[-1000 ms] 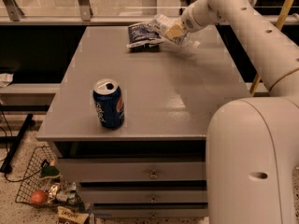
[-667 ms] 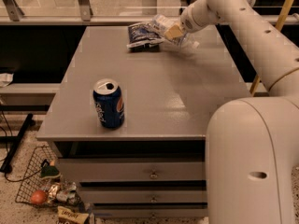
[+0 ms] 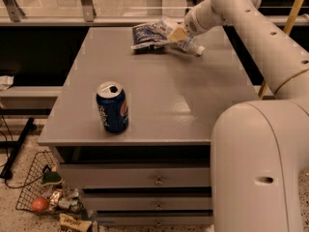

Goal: Move blue plastic bottle near blue chip bag

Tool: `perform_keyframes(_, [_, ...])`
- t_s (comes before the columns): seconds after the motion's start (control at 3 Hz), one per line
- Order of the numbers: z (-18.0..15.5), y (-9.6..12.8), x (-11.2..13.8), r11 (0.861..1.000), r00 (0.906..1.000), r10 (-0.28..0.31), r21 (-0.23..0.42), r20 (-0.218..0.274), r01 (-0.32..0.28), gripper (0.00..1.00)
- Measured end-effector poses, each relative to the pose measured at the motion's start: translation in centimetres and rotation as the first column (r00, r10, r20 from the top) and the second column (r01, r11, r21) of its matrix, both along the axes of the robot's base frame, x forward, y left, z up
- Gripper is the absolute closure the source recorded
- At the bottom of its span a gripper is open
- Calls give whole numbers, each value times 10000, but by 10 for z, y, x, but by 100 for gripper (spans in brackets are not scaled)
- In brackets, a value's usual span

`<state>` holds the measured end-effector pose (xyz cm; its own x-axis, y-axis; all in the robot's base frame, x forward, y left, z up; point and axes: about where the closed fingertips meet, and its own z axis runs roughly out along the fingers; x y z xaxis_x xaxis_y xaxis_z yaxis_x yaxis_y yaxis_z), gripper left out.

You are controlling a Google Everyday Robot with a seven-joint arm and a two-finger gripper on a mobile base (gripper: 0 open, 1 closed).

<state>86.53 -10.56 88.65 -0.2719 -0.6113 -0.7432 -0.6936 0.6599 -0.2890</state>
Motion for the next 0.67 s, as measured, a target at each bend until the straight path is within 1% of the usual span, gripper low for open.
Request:
perform_keyframes(0.33, [-3,3,1,10000,10000,31,-1,-45,-31,0])
perform_keyframes(0.67, [-3,2,0,10000,10000,32,21,-43,-32,0])
